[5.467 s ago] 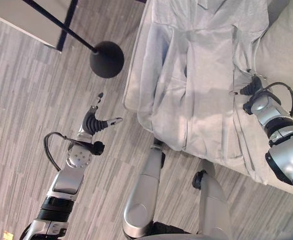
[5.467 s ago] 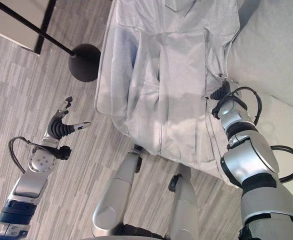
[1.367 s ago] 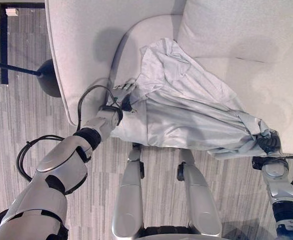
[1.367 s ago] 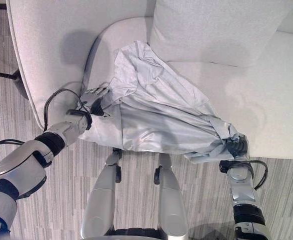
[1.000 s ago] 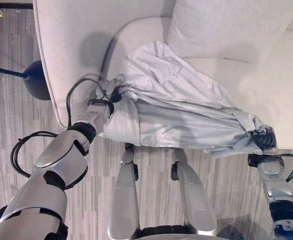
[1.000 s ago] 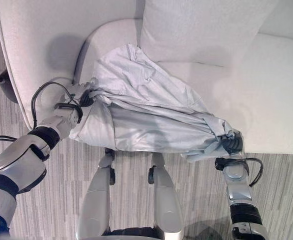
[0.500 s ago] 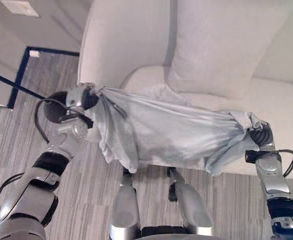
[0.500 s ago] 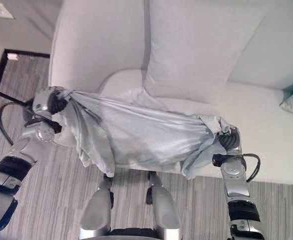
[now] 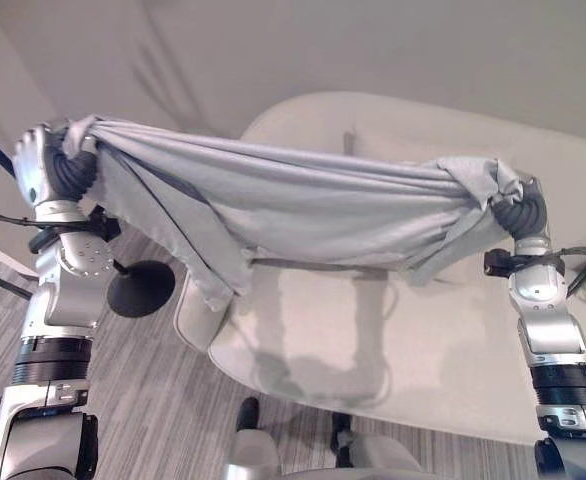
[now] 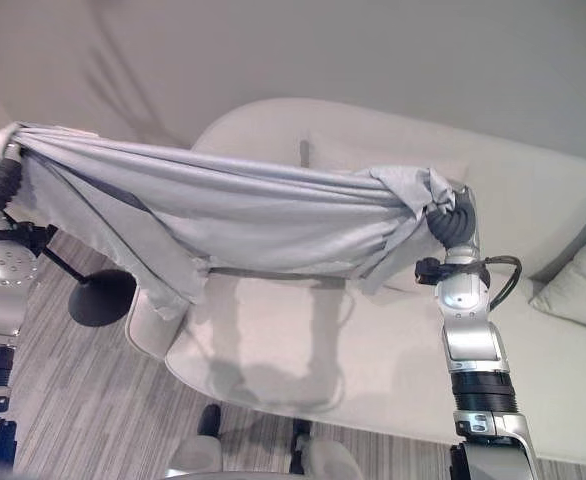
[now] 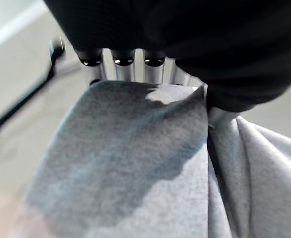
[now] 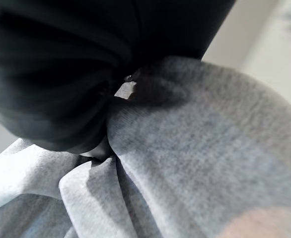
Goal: Hang the clothes on the sofa on the clothes rack.
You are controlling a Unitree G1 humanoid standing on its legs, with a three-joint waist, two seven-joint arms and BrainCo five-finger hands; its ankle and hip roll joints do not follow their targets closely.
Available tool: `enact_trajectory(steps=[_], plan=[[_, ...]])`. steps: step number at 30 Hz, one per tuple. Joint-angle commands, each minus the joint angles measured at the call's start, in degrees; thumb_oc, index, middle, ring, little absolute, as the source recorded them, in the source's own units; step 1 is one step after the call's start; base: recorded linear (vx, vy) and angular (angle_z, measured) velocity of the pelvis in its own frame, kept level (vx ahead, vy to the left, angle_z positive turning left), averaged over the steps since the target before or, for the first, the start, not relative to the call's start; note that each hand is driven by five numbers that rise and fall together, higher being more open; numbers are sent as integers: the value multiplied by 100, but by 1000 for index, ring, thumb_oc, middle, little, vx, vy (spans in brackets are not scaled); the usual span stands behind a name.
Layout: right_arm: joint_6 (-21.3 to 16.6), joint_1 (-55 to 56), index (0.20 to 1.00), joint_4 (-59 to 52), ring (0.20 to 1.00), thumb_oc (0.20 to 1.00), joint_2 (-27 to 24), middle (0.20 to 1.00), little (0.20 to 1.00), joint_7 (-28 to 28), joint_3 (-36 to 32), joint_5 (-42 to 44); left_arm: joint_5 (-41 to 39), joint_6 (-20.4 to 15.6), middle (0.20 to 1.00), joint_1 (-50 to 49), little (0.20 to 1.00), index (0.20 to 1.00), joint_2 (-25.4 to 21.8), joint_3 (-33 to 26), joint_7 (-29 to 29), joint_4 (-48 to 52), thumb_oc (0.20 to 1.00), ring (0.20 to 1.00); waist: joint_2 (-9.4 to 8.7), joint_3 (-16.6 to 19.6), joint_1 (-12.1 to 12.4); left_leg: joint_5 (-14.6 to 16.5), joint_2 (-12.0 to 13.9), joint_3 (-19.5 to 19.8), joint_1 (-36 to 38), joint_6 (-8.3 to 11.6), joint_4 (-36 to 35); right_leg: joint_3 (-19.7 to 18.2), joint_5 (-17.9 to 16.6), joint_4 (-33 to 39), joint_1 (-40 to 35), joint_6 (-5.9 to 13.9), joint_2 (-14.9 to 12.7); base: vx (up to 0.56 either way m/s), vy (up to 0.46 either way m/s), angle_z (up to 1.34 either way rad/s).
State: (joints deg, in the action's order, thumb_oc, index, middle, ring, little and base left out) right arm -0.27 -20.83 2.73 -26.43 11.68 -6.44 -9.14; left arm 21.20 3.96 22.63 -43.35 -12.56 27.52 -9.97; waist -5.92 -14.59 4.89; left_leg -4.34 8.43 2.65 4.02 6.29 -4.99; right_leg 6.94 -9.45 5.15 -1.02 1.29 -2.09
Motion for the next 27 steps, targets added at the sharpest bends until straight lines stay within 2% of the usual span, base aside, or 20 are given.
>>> enact_trajectory(steps=[1, 8, 11, 13, 15, 18, 22, 23, 24, 27], plan=[[-140, -315, 200, -274, 200, 200, -431, 200, 200, 254, 8, -188, -70, -61, 200, 183, 200, 200, -415, -230, 477, 61, 200, 200, 180, 418, 102, 109, 88, -374, 118, -312, -1, -26, 513, -15, -212, 114, -188, 0, 0, 0], [-128, -1002, 200, -399, 200, 200, -454, 200, 200, 422, 392, -260, -242, -41, 200, 427, 200, 200, -501, -508, 627, 95, 200, 200, 193, 441, 280, 75, 115, -564, 71, -276, -1, 91, 576, -15, -365, 154, -250, -4, 38, 10], [-105, -1220, 200, -331, 200, 200, -432, 200, 200, 455, 570, -298, -213, -44, 200, 616, 200, 200, -611, -535, 648, 95, 200, 200, 219, 429, 349, 90, 337, -663, 200, -261, -1, 240, 540, -15, -457, 188, -379, 4, 157, 50], [-57, -1296, 200, -323, 200, 200, -371, 200, 200, 511, 631, -320, -147, 4, 200, 1012, 200, 200, -817, -324, 622, 70, 200, 200, 129, 399, 388, -69, 745, -767, 282, -201, -1, 380, 480, -15, -541, 247, -614, -26, 427, 66], [-49, -1321, 200, -315, 200, 200, -367, 200, 200, 529, 608, -319, -127, 29, 200, 1134, 200, 200, -842, -274, 601, 89, 200, 200, 114, 378, 420, -106, 798, -725, 310, -167, -1, 408, 448, -15, -558, 258, -683, -37, 282, 37], [-35, -1316, 200, -226, 200, 200, -332, 200, 200, 544, 553, -346, -89, 89, 200, 1238, 200, 200, -757, -219, 540, 111, 200, 200, 119, 435, 479, -23, 730, -572, 364, -127, -1, 357, 416, -15, -532, 233, -925, -56, 395, 11], [23, -1245, 200, -278, 200, 200, -249, 200, 200, 545, 442, -359, -76, 101, 200, 1497, 200, 200, -815, 92, 513, -7, 200, 200, 65, 497, 535, 255, 222, -577, 327, -134, -1, 312, 298, -37, -487, 152, -1427, -77, 532, -4], [71, -1284, 200, -257, 200, 200, -254, 200, 200, 576, 430, -359, -70, 107, 200, 1546, 200, 200, -863, 161, 514, -35, 200, 200, 88, 448, 549, 283, 160, -680, 354, -115, -1, 436, 220, -88, -483, 169, -1583, -80, 479, -3], [93, -1327, 200, -245, 200, 200, -253, 200, 200, 591, 430, -351, -67, 115, 200, 1571, 200, 200, -920, 185, 521, -56, 200, 200, 102, 370, 570, 296, 111, -750, 419, -117, -1, 499, 212, -163, -501, 172, -1652, -88, 430, 0], [142, -1355, 200, -268, 200, 200, -272, 200, 200, 609, 441, -353, -49, 100, 200, 1696, 200, 200, -921, 338, 521, -23, 200, 200, 169, 191, 583, 317, -5, -833, 496, -152, -1, 447, 265, -437, -550, 131, -1556, -55, 273, -11]])
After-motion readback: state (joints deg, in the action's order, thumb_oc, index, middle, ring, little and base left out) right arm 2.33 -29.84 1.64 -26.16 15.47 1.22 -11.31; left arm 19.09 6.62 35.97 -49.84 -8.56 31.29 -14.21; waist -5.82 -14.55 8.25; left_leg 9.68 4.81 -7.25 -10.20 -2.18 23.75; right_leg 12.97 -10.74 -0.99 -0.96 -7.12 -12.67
